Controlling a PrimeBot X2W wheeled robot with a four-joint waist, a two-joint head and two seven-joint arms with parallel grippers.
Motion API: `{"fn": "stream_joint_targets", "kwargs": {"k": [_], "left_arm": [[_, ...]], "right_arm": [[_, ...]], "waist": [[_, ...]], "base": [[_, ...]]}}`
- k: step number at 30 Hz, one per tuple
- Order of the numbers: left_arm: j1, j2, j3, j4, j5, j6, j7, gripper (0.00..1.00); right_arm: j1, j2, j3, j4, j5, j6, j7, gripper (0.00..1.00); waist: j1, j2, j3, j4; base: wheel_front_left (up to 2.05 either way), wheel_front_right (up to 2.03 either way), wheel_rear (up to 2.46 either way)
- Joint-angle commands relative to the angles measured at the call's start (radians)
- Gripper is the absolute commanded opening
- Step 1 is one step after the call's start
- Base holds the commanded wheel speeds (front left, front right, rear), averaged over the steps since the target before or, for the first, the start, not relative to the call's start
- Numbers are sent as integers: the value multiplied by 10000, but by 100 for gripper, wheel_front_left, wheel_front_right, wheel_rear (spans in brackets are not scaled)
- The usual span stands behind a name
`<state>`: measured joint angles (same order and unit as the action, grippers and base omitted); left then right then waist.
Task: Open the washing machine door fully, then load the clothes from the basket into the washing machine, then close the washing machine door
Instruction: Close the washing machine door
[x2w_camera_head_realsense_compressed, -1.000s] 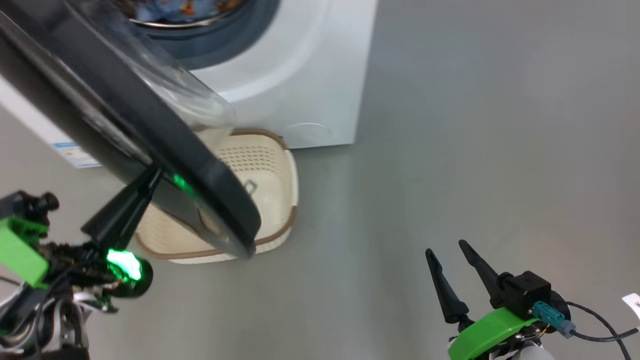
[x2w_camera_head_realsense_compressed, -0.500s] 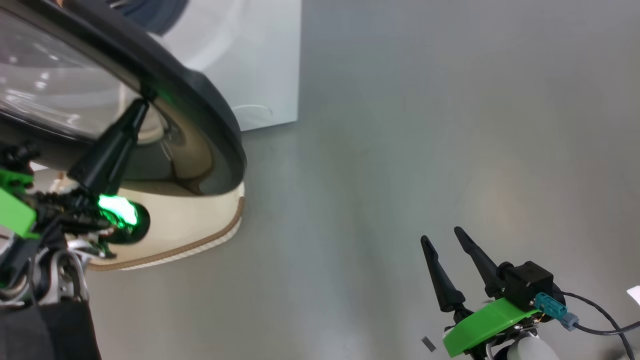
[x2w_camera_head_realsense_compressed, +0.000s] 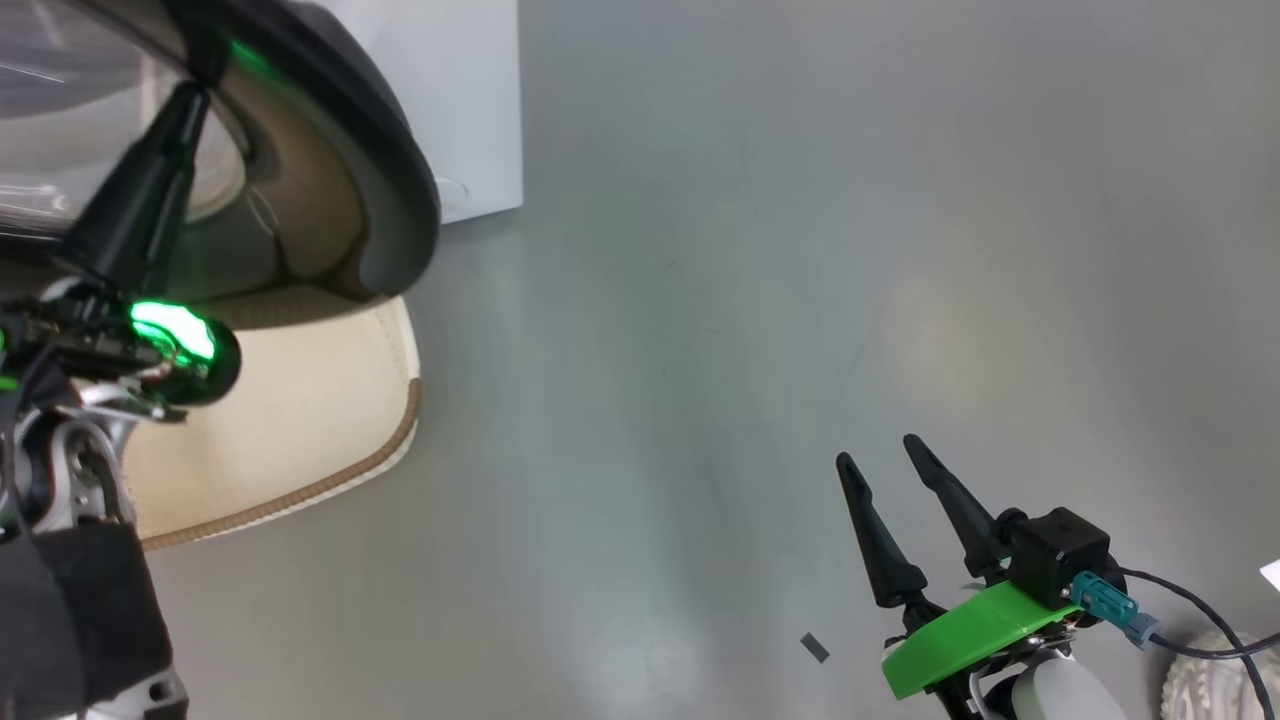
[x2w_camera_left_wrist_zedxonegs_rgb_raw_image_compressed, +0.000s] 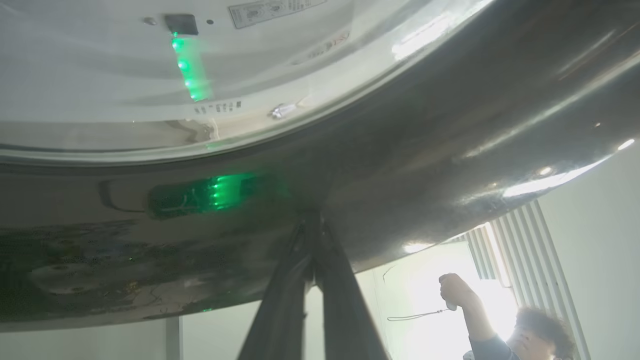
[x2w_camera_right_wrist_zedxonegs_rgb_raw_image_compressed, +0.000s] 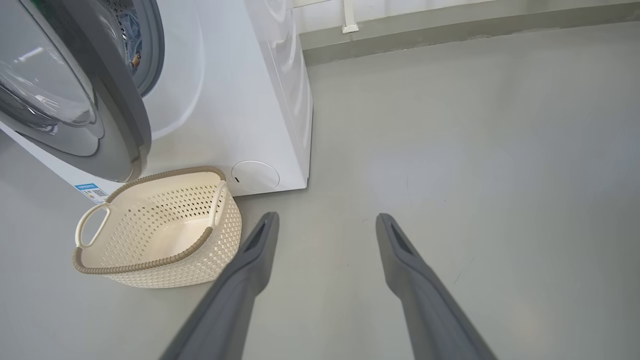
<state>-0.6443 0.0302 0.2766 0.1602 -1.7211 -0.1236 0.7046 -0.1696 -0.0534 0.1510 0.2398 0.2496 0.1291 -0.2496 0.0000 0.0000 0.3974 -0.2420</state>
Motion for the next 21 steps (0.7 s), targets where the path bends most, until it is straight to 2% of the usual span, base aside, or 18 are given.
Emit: {"fn": "stream_joint_targets", "kwargs": {"k": [1,9,21], "left_arm": [[-307,228,242,-168,136,-68,-33,0],[-581,218,328,139,338,-70,-113,0],[427,204,497,-20,673,-70,-683,0]], "right_arm": [[-178,31,263,-238,116,16,-122,100],[-149,31,162,-219,117,16,-122,100],[-40,31,-15,-37,-81,16,-122,100]], "waist": [[0,0,94,-108],[0,0,103,-183],[0,0,-848,433]], "base": [[0,0,0],[0,0,0],[0,0,0]]}}
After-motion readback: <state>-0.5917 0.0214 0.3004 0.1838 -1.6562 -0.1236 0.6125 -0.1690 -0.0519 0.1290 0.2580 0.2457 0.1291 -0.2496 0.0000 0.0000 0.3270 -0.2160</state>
